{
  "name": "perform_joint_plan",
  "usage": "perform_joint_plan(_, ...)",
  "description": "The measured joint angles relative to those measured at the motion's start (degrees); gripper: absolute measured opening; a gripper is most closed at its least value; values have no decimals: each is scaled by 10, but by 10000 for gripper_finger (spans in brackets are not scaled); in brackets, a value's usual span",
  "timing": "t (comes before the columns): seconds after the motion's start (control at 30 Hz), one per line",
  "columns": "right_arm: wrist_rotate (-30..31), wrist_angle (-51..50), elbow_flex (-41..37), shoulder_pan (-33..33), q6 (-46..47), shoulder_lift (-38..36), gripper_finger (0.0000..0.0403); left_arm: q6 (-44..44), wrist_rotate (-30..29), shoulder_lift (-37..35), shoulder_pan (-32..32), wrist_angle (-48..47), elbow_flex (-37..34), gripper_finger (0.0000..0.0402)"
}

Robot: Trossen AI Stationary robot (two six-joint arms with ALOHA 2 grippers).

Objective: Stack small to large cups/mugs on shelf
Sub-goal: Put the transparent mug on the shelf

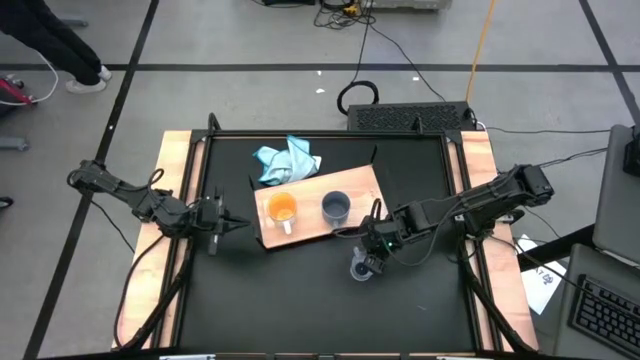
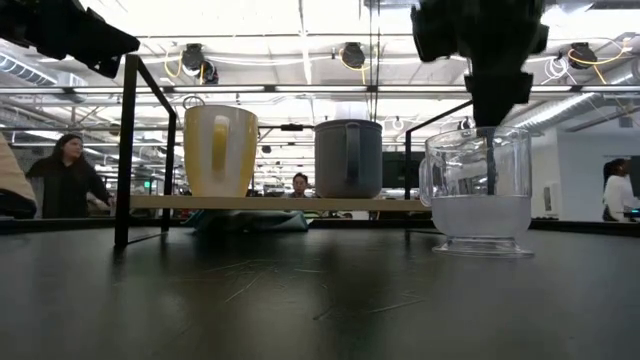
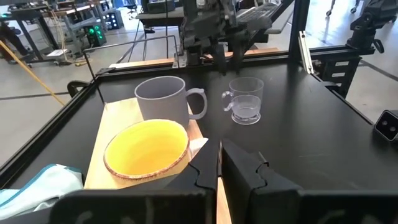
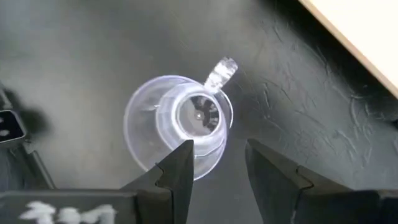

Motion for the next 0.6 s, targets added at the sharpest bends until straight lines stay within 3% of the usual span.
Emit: perform_joint_plan(0.6,-16,75,-47,0,11,0,134,1,0,0,0,1,0,21)
